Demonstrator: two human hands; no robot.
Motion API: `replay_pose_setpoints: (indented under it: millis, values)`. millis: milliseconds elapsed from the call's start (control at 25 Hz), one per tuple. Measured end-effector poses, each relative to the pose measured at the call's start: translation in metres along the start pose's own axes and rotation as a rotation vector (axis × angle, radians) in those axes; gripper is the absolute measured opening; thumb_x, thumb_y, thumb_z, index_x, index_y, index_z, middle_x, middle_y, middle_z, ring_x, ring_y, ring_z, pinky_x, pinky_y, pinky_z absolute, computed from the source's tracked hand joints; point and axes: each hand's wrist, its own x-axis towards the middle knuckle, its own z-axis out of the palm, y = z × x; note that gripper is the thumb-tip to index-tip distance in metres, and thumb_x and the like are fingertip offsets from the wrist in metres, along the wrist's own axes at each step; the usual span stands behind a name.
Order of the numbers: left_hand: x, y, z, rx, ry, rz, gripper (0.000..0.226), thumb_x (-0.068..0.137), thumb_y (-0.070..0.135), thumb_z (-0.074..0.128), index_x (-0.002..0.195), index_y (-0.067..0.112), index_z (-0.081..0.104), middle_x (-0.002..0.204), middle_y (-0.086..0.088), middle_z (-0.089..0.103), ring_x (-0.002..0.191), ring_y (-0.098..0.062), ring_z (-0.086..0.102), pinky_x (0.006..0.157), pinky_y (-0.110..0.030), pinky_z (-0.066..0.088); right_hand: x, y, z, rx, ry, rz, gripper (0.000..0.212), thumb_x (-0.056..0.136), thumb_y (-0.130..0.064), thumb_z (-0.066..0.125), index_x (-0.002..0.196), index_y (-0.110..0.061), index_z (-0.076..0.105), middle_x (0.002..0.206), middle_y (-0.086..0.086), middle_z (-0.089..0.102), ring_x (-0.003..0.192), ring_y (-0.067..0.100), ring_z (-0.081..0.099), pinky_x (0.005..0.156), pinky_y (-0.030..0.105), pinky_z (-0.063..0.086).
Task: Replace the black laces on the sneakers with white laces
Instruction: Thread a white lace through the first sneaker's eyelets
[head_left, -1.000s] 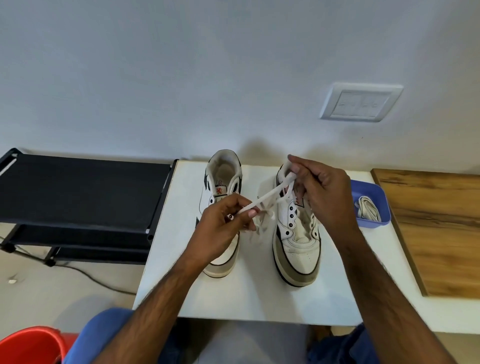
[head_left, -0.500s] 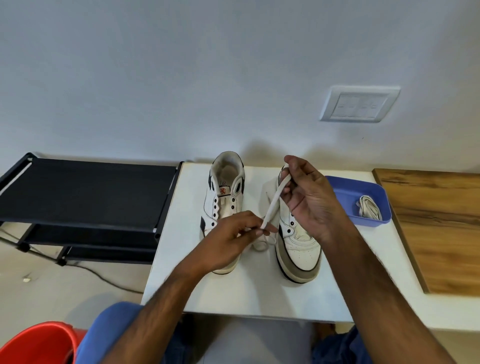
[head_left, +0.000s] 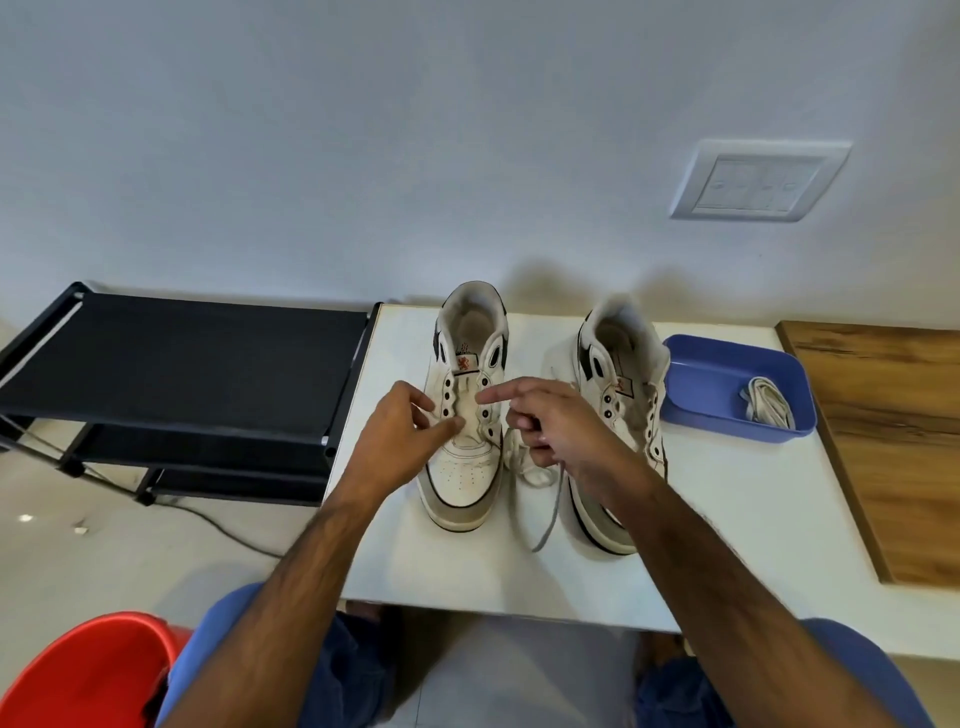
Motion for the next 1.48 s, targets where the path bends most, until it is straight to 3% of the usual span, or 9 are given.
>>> replay_pose_setpoints:
  millis: [160,280,440,600,760,880,1080,1200,1480]
  values:
    - [0.003,0.002,0.001,0.113,0.009,0.014,0.044,0.081,0.043,0.082,0.104,0.021,0.052,0.089,0.004,0.064,0.079,-0.011,0.063,0.059,-0.026,0.043,0.004,0.010,0.019,-0.313,-0.025,-0.111,0.046,0.099,-0.003,0.034,0.113,-0.018,0.075,0.067,-0.005,0.055,0.051,0.001,0.043,0.054,0.018,0.035]
    - [0.002,0.001,-0.002,0.116,0.049,0.014,0.035,0.079,0.036,0.082,0.099,0.021,0.058,0.088,0.005,0.066,0.080,-0.009,0.063,0.063,-0.026,0.050,0.001,0.019,0.027,-0.439,-0.098,-0.213,0.043,0.101,0.005,0.037,0.129,-0.019,0.059,0.090,-0.002,0.074,0.072,0.000,0.059,0.074,0.018,0.047]
    - [0.001,-0.001,-0.007,0.017,0.064,-0.019,0.024,0.078,0.027,0.081,0.092,0.019,0.064,0.084,0.004,0.070,0.077,-0.014,0.069,0.066,-0.028,0.058,0.000,0.027,0.031,-0.383,-0.048,-0.289,0.028,0.099,0.011,0.046,0.113,-0.012,0.054,0.104,0.010,0.076,0.088,0.011,0.074,0.086,0.023,0.058]
    - [0.002,-0.005,-0.010,-0.092,0.012,-0.055,0.019,0.083,0.022,0.079,0.092,0.015,0.065,0.079,0.000,0.074,0.072,-0.017,0.073,0.070,-0.034,0.064,0.010,0.029,0.032,-0.490,0.070,-0.366,0.022,0.094,0.009,0.061,0.092,-0.012,0.067,0.095,0.004,0.074,0.083,0.006,0.073,0.081,0.024,0.059]
    - [0.006,-0.004,-0.008,-0.066,-0.018,0.007,0.025,0.085,0.021,0.075,0.099,0.015,0.055,0.079,-0.002,0.073,0.072,-0.021,0.073,0.070,-0.040,0.063,0.026,0.021,0.037,-0.920,0.198,-0.500,0.015,0.091,-0.008,0.072,0.100,-0.017,0.079,0.103,-0.001,0.059,0.093,0.015,0.062,0.076,0.033,0.053]
    - [0.011,-0.006,-0.013,0.025,-0.125,0.251,0.037,0.089,0.019,0.070,0.108,0.028,0.040,0.095,-0.001,0.063,0.068,-0.022,0.070,0.063,-0.042,0.060,0.031,0.012,0.038,-1.068,0.208,-0.449,0.019,0.094,-0.016,0.068,0.107,-0.025,0.078,0.107,-0.002,0.059,0.101,0.017,0.060,0.078,0.035,0.052]
    - [0.032,-0.017,-0.029,0.430,-0.260,0.624,0.024,0.106,0.021,0.048,0.130,0.025,0.050,0.104,0.005,0.045,0.080,-0.012,0.056,0.068,-0.033,0.052,0.034,-0.003,0.045,-1.282,0.203,-0.416,0.017,0.092,-0.009,0.066,0.102,-0.021,0.075,0.106,-0.001,0.060,0.098,0.019,0.062,0.074,0.035,0.052]
    - [0.039,-0.018,-0.034,0.636,-0.195,0.724,0.036,0.100,0.028,0.060,0.133,0.023,0.047,0.112,0.004,0.047,0.080,-0.014,0.056,0.069,-0.039,0.056,0.032,-0.007,0.048,-1.372,0.176,-0.392,0.016,0.091,-0.011,0.069,0.105,-0.018,0.075,0.106,0.000,0.059,0.093,0.019,0.063,0.071,0.033,0.052]
    - [0.042,-0.005,-0.034,0.703,-0.245,0.718,0.043,0.095,0.030,0.069,0.135,0.028,0.051,0.112,0.008,0.052,0.087,-0.010,0.054,0.071,-0.036,0.056,0.028,-0.003,0.053,-1.432,0.147,-0.420,0.025,0.093,-0.012,0.069,0.118,-0.014,0.070,0.118,0.005,0.052,0.107,0.021,0.056,0.075,0.032,0.050]
